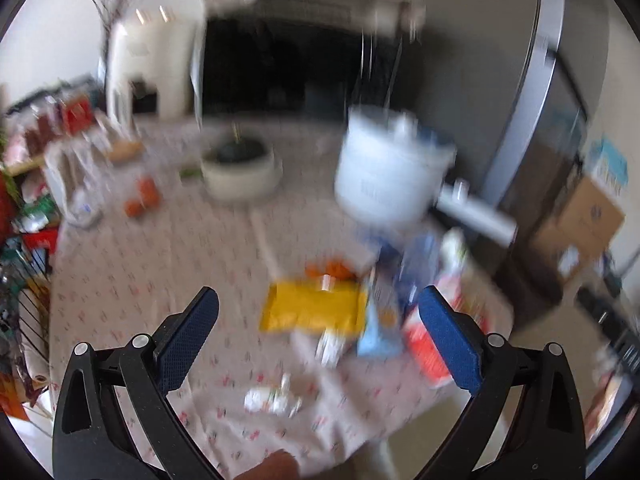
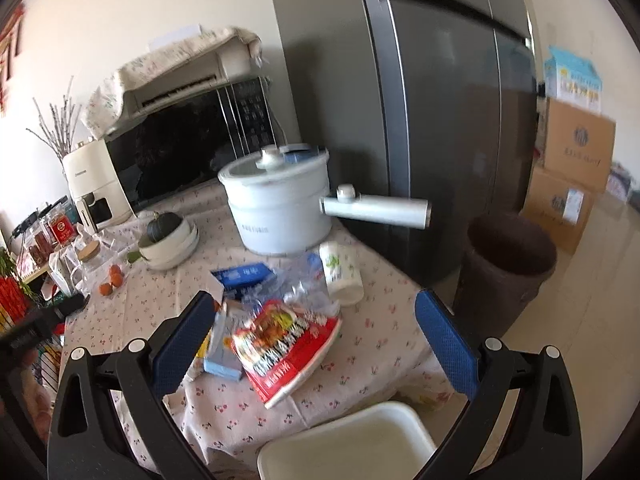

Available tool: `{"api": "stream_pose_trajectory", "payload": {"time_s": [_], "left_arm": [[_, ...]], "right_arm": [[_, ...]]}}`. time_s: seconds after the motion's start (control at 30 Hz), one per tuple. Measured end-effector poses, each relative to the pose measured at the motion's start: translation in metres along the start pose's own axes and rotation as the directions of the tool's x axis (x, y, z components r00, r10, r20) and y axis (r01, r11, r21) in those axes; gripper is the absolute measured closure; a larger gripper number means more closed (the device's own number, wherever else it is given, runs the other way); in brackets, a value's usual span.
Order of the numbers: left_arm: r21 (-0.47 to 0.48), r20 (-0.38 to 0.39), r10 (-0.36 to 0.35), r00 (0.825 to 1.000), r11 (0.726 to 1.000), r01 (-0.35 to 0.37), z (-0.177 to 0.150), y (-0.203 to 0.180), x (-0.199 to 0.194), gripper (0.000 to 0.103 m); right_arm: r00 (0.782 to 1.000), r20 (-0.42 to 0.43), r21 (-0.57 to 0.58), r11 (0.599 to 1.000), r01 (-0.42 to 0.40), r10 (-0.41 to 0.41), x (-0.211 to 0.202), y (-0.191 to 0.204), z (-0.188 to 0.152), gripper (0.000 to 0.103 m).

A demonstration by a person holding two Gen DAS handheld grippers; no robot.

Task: Collect trash
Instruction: 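Grasp the crumpled white plastic bag with the left tool while the right tool reaches toward the red noodle wrapper, then grasp the red noodle wrapper with the right tool and lift it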

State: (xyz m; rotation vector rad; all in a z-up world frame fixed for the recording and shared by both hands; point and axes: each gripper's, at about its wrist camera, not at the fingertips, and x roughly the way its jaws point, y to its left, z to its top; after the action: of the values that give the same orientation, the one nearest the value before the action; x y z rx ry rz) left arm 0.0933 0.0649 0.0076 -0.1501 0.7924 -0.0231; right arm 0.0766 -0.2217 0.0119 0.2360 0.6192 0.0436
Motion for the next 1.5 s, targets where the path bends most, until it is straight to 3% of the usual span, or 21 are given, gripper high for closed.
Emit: {"api": "stream_pose_trajectory", "payload": {"time_s": [0.03,0.07,0.13,0.23,0.27,0.4,0.67,0.73,0.83,1.0,1.27,1.4,1.5], "left_arm": [[0.012,-0.054,0.011,0.998,1.0,-0.011,-0.005,0.002,0.012,0.007],[0.029,-0.156,0.037,0.987,0.999,-0.032,-0.016,0.007,0.036,0.007],[0.001,-0.256,0.046,0.966,0.999,-0.048,-0.03,0.018,0.058,0.007],[-0.115,-0.381,-0.03,0.924,0.993,-0.015,-0.044,0.037,0.082,0.007],[-0.134,-0.395,-0.049,0.917,0.991,-0.004,-0.046,0.04,0.086,0.007],[-0.1,-0.417,-0.012,0.909,0.994,-0.033,-0.053,0.038,0.099,0.007],[-0.044,-0.49,0.049,0.87,0.996,-0.081,-0.071,0.035,0.126,0.015],[-0.054,-0.498,0.048,0.866,0.995,-0.086,-0.073,0.038,0.128,0.018],[-0.084,-0.513,0.015,0.858,0.994,-0.067,-0.075,0.042,0.132,0.032],[-0.08,-0.492,0.023,0.87,0.994,-0.072,-0.073,0.043,0.133,0.052],[-0.05,-0.458,0.021,0.889,0.998,-0.049,-0.072,0.04,0.127,0.059],[-0.072,-0.42,-0.01,0.908,0.997,-0.023,-0.063,0.037,0.112,0.059],[-0.087,-0.385,-0.035,0.922,0.996,0.002,-0.053,0.04,0.101,0.059]], "right_arm": [[0.999,-0.031,0.011,1.0,-0.012,0.012,0.007,-0.004,-0.003,0.006],[0.998,-0.058,0.019,1.0,-0.02,0.021,0.013,-0.007,-0.006,0.006],[0.993,-0.112,0.028,0.999,-0.029,0.032,0.024,-0.014,-0.012,0.006],[0.988,-0.154,0.028,0.999,-0.031,0.035,0.035,-0.017,-0.019,0.006],[0.984,-0.171,0.036,0.999,-0.036,0.042,0.039,-0.017,-0.021,0.006],[0.973,-0.218,0.065,0.996,-0.061,0.073,0.047,-0.016,-0.026,0.006],[0.964,-0.26,0.053,0.998,-0.037,0.049,0.058,-0.018,-0.033,0.006],[0.962,-0.27,0.062,0.997,-0.035,0.05,0.061,-0.021,-0.034,0.006],[0.96,-0.278,0.059,0.998,-0.031,0.047,0.063,-0.021,-0.035,0.006],[0.955,-0.293,0.052,0.998,-0.025,0.039,0.067,-0.021,-0.039,0.006],[0.959,-0.283,0.042,0.999,-0.015,0.026,0.069,-0.023,-0.039,0.006],[0.987,-0.154,-0.167,0.986,0.012,-0.038,0.056,0.006,-0.03,0.006],[0.994,-0.107,-0.384,0.923,-0.007,-0.036,0.061,0.037,-0.028,0.006]]}}
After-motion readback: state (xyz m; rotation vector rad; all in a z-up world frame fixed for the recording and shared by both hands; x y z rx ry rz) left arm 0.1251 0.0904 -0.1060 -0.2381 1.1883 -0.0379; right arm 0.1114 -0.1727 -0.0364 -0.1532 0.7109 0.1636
